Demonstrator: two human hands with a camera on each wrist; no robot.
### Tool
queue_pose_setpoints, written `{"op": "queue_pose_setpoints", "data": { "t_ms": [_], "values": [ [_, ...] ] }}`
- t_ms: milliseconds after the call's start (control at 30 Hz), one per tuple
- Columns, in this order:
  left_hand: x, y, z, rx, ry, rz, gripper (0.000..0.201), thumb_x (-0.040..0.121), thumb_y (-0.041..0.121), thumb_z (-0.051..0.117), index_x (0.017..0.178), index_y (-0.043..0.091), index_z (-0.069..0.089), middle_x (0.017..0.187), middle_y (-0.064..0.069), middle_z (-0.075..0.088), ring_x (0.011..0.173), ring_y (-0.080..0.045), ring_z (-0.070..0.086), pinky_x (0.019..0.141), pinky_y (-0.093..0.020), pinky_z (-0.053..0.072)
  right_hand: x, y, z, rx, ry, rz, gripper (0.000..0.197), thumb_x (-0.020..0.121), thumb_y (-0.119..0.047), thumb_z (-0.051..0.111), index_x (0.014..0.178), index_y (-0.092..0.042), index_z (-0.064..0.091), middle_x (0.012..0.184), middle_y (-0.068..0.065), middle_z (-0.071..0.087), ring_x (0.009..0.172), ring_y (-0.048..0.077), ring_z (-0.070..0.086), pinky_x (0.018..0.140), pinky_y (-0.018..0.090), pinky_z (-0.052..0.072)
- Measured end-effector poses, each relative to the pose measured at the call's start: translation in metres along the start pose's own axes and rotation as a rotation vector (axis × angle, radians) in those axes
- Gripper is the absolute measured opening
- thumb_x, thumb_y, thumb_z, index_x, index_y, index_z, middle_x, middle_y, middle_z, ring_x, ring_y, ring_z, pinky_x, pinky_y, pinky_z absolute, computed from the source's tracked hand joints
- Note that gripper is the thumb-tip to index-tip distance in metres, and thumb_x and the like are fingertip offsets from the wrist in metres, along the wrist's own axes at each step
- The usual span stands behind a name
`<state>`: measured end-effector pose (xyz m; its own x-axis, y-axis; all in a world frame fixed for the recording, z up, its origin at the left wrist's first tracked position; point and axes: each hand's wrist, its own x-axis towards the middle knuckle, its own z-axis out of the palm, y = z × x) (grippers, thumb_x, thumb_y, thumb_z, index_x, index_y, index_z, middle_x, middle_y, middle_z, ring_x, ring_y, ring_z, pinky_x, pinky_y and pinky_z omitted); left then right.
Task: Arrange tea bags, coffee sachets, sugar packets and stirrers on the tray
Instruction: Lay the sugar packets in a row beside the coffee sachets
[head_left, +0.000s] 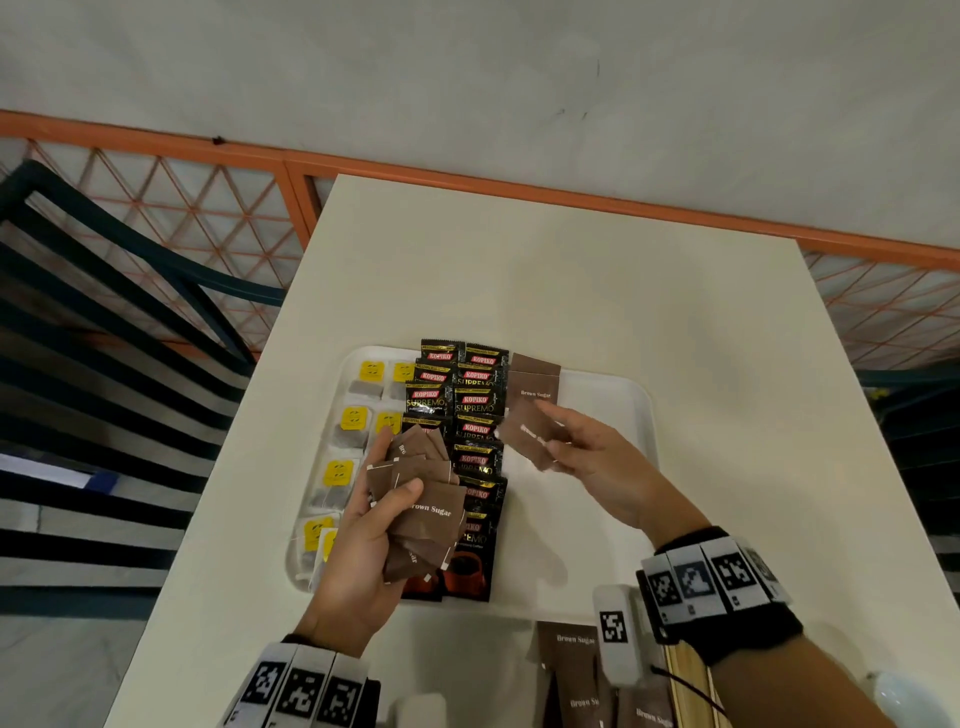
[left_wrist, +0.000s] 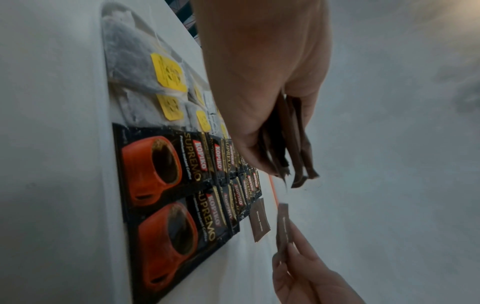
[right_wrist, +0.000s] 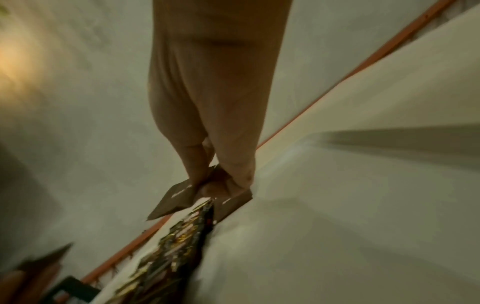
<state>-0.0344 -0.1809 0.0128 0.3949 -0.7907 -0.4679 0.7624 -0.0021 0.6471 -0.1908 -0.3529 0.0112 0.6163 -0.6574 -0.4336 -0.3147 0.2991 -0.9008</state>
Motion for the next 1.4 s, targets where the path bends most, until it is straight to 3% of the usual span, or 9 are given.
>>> {"op": "queue_pose_setpoints", "data": {
  "t_ms": [200, 633, 733, 833, 933, 1033, 1133, 1233, 1400],
  "values": [
    [0.002, 0.000, -0.002, 0.006, 0.011, -0.008, 0.058, 0.088, 0.001, 0.045, 0.131, 0.039, 0.047, 0.112, 0.005, 0.069, 0.089, -0.015, 0.070, 0.071, -0.034, 0.057, 0.023, 0.010, -0.013, -0.221, 0.264, -0.048, 0.040, 0.091, 0.001, 0.049, 0.126, -0.017, 0.056, 0.093, -0.006, 0.062, 0.071, 0.006, 0.052, 0.065, 0.014, 0.043],
    [0.001, 0.001, -0.001, 0.056, 0.036, -0.011, 0.058, 0.088, 0.002, 0.047, 0.130, 0.040, 0.047, 0.109, 0.007, 0.070, 0.088, -0.017, 0.070, 0.069, -0.036, 0.058, 0.050, 0.022, -0.001, -0.353, 0.461, -0.068, 0.054, 0.085, -0.006, 0.062, 0.133, -0.014, 0.039, 0.073, -0.004, 0.054, 0.078, 0.013, 0.055, 0.062, 0.011, 0.039],
    [0.001, 0.001, 0.002, 0.071, 0.035, -0.013, 0.059, 0.089, 0.001, 0.046, 0.132, 0.042, 0.044, 0.111, 0.008, 0.069, 0.088, -0.016, 0.070, 0.063, -0.032, 0.058, 0.046, 0.018, 0.003, -0.431, 0.509, -0.068, 0.053, 0.086, -0.007, 0.061, 0.134, -0.011, 0.037, 0.082, 0.002, 0.057, 0.080, 0.015, 0.054, 0.065, 0.014, 0.039],
    [0.000, 0.001, 0.007, 0.066, 0.013, -0.021, 0.062, 0.090, 0.001, 0.045, 0.134, 0.044, 0.038, 0.104, 0.015, 0.071, 0.089, -0.014, 0.070, 0.061, -0.030, 0.057, 0.037, 0.011, 0.013, -0.507, 0.557, -0.102, 0.050, 0.088, -0.013, 0.059, 0.133, -0.012, 0.037, 0.112, 0.011, 0.052, 0.093, 0.019, 0.052, 0.080, 0.023, 0.039],
    [0.000, 0.001, 0.009, 0.052, 0.005, -0.030, 0.067, 0.088, 0.000, 0.047, 0.136, 0.045, 0.034, 0.102, 0.015, 0.072, 0.088, -0.015, 0.070, 0.064, -0.032, 0.058, 0.023, -0.001, 0.031, -0.596, 0.479, -0.182, 0.033, 0.090, -0.020, 0.057, 0.121, -0.013, 0.050, 0.106, 0.006, 0.058, 0.090, 0.014, 0.054, 0.078, 0.018, 0.038],
    [0.000, 0.000, 0.012, 0.046, 0.013, -0.038, 0.068, 0.086, -0.001, 0.049, 0.134, 0.047, 0.036, 0.102, 0.008, 0.072, 0.084, -0.017, 0.071, 0.061, -0.034, 0.059, 0.003, -0.017, 0.050, -0.536, 0.198, -0.155, 0.024, 0.093, -0.032, 0.051, 0.102, -0.013, 0.062, 0.084, -0.003, 0.061, 0.075, 0.011, 0.056, 0.065, 0.014, 0.039],
    [-0.002, 0.001, 0.017, 0.083, 0.010, -0.048, 0.054, 0.083, -0.001, 0.052, 0.129, 0.028, 0.049, 0.096, -0.005, 0.072, 0.074, -0.019, 0.070, 0.053, -0.030, 0.056, -0.008, -0.026, 0.065, -0.430, 0.003, -0.133, 0.026, 0.091, -0.035, 0.052, 0.095, -0.013, 0.067, 0.078, -0.008, 0.061, 0.069, 0.004, 0.056, 0.062, 0.014, 0.040],
    [-0.004, 0.003, 0.019, 0.102, 0.022, -0.066, 0.040, 0.081, 0.001, 0.054, 0.119, 0.014, 0.057, 0.094, -0.014, 0.067, 0.068, -0.020, 0.069, 0.050, -0.029, 0.054, -0.009, -0.028, 0.070, -0.297, 0.004, -0.112, 0.009, 0.087, -0.023, 0.062, 0.092, -0.020, 0.068, 0.077, -0.014, 0.061, 0.068, -0.002, 0.053, 0.060, 0.010, 0.039],
    [-0.004, 0.004, 0.018, 0.108, 0.004, -0.055, 0.037, 0.075, 0.002, 0.057, 0.108, 0.018, 0.061, 0.086, -0.010, 0.069, 0.065, -0.019, 0.068, 0.050, -0.029, 0.055, -0.010, -0.030, 0.069, -0.056, 0.006, -0.025, 0.010, 0.087, -0.016, 0.062, 0.083, -0.023, 0.068, 0.068, -0.007, 0.060, 0.061, 0.005, 0.052, 0.053, 0.017, 0.041]
  ]
}}
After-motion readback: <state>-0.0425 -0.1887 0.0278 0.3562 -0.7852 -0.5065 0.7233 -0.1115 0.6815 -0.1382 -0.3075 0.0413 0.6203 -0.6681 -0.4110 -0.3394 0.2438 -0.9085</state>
